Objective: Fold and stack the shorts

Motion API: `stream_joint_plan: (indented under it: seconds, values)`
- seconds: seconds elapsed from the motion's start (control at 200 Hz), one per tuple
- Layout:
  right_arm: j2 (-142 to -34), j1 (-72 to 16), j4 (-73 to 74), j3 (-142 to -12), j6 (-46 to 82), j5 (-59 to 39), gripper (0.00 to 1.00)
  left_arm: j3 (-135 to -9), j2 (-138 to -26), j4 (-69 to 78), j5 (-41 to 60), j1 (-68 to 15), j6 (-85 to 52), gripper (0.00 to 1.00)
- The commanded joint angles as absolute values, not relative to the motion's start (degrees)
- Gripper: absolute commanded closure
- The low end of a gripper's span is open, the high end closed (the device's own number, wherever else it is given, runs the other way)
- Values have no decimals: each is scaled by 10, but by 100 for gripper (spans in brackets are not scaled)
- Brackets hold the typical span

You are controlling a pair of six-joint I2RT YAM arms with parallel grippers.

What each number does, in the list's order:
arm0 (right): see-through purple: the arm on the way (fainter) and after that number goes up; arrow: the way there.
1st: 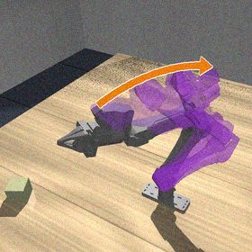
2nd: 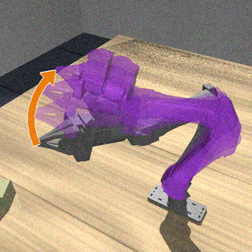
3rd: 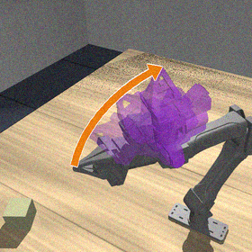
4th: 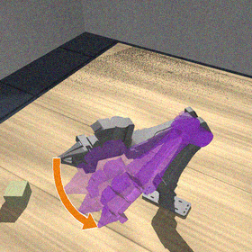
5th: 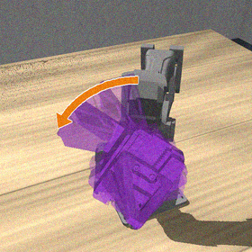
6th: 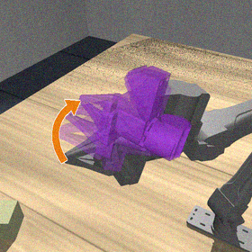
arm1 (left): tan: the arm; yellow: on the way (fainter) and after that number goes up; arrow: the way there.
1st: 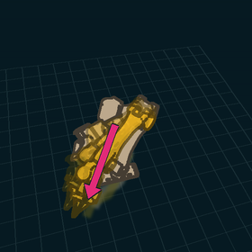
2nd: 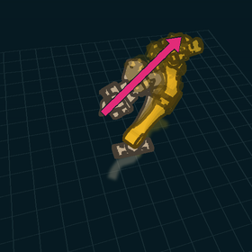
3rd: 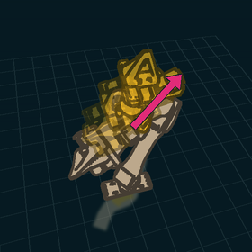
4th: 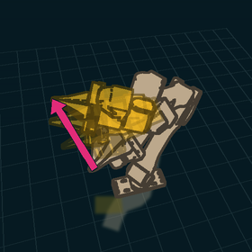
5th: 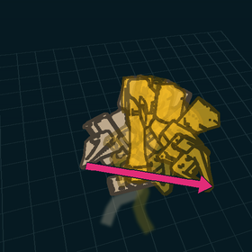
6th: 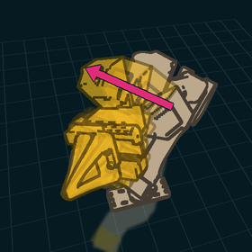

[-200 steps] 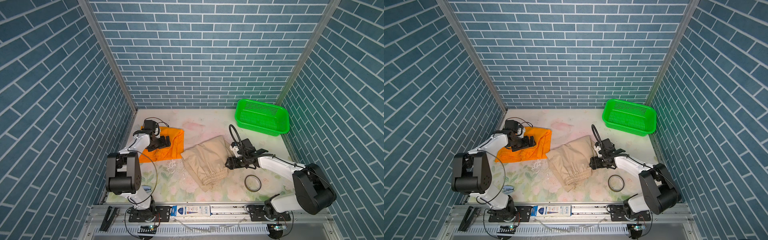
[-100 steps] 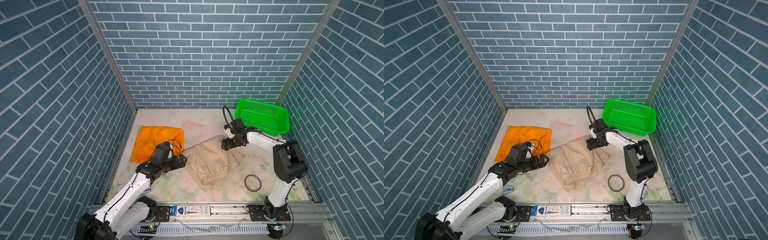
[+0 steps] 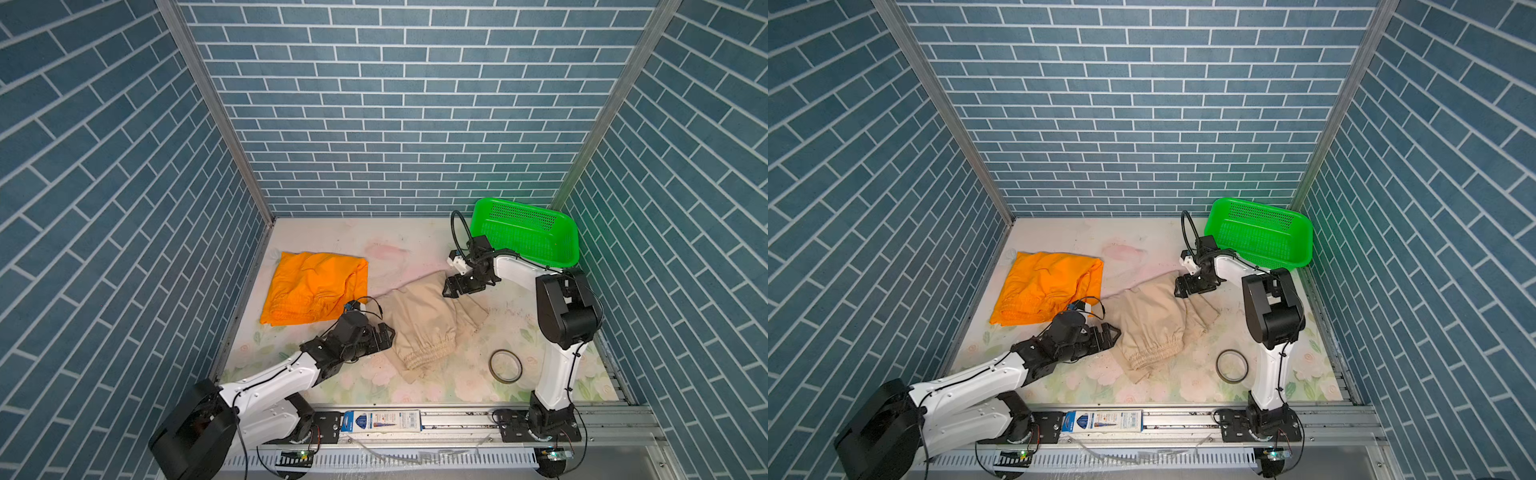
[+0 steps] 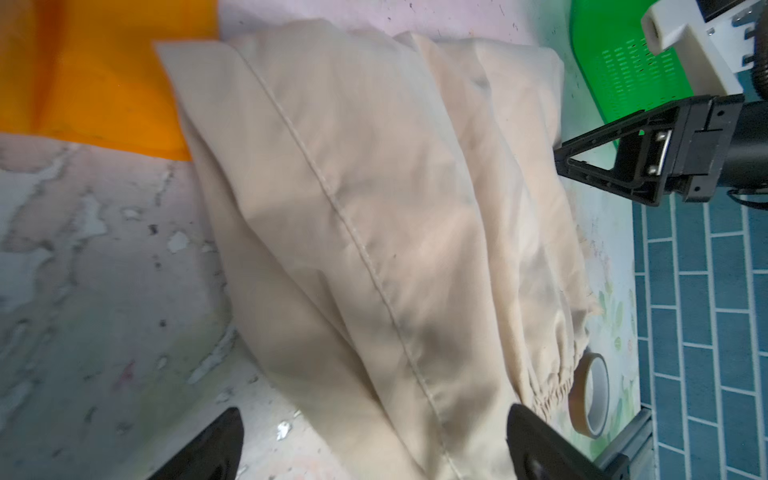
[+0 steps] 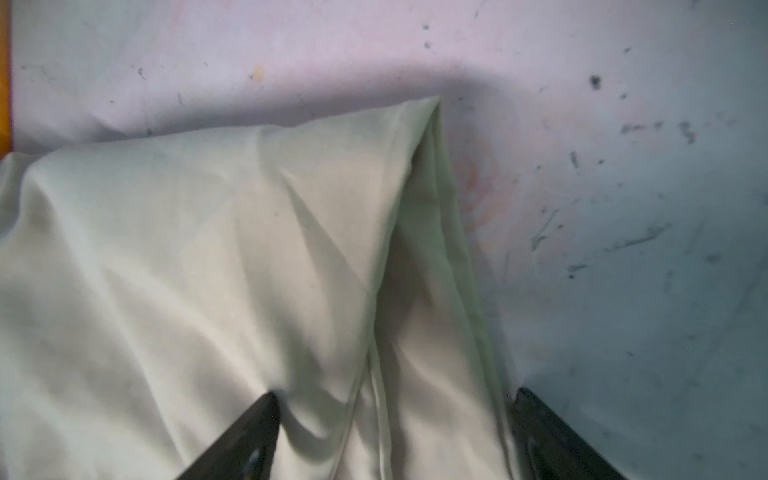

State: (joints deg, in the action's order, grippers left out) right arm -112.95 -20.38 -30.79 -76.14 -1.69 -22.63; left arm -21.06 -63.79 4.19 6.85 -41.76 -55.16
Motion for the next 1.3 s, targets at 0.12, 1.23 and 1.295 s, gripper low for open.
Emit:
stream_joint_plan:
  seconds: [0.12,1.23,1.295]
  values:
    - [-1127,-205,-311,-711,-8,-290,15,-213,-698,109,39,-469,-594,0]
    - [-968,-206,-165,-524,193,-421,100,-421,-778,-122,82,-487,-473,100]
    - [-929,-213,-132,-497,240,-410,100,-441,-778,-141,81,-485,-464,100]
